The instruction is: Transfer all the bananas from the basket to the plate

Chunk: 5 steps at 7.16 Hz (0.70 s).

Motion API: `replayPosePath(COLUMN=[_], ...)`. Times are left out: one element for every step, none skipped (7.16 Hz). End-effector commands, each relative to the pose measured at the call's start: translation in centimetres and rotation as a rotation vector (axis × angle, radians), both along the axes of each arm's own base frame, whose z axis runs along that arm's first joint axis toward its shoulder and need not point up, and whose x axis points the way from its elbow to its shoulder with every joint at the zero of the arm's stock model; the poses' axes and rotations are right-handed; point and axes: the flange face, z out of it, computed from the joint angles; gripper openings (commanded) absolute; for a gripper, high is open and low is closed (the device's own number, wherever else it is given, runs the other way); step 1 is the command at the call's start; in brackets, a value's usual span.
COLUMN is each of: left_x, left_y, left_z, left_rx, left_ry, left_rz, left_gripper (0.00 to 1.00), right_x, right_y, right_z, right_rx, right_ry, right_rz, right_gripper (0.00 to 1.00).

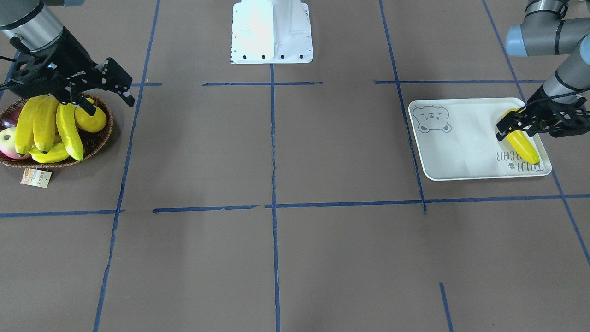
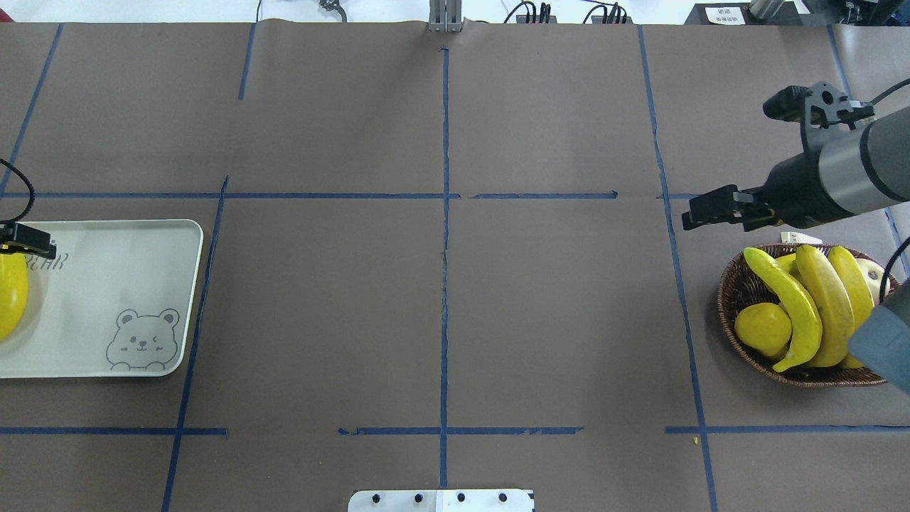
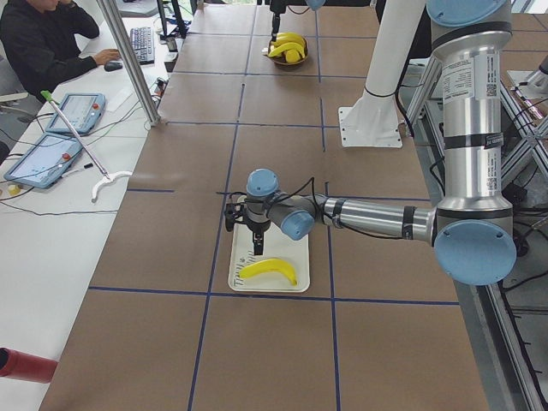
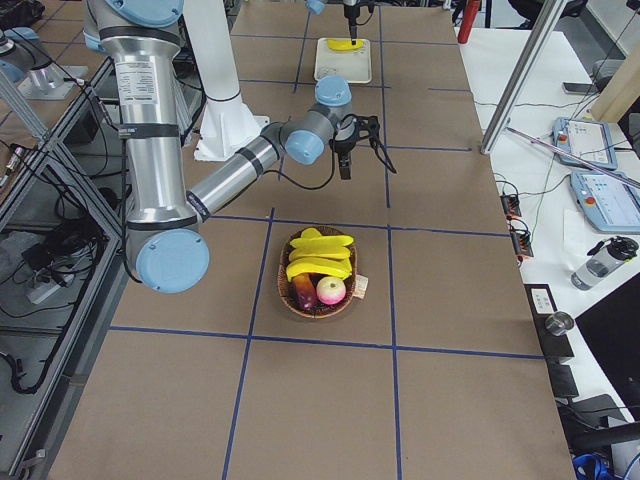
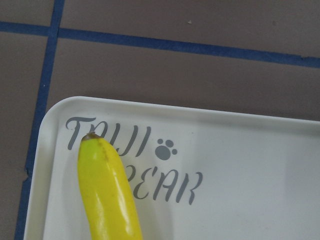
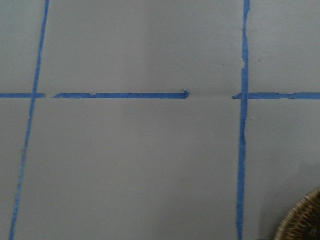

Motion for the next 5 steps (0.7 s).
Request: replayPosePath(left_x=[0.0, 0.0, 0.0, 0.1, 0.1], left_y=[0.0, 0.0, -0.2, -0.3, -0.4], left_z=[-2.5, -2.5, -2.8, -2.9, -3.0], left_rx=[0.035, 0.036, 0.04, 0.04, 0.038], left_ry=[0.032, 0.032, 0.035, 0.035, 0.036], left_rz=[0.005, 0.003, 0.002, -0.001, -0.004], left_gripper=[1.0, 1.0, 1.0, 1.0, 1.0], right_x=[5.4, 5.7, 5.7, 6.6, 7.5], right_y=[3.4, 4.0, 4.0, 5.0, 6.3], right_z=[6.8, 7.8, 9.1, 10.5, 12.0], right_rx=[0.014, 0.015, -0.007, -0.026, -0.024], right_ry=[0.115, 0.112, 0.125, 0.145, 0.148], right_rz=[-0.05, -0.042, -0.042, -0.048, -0.05], right_gripper=[1.0, 1.0, 1.0, 1.0, 1.0])
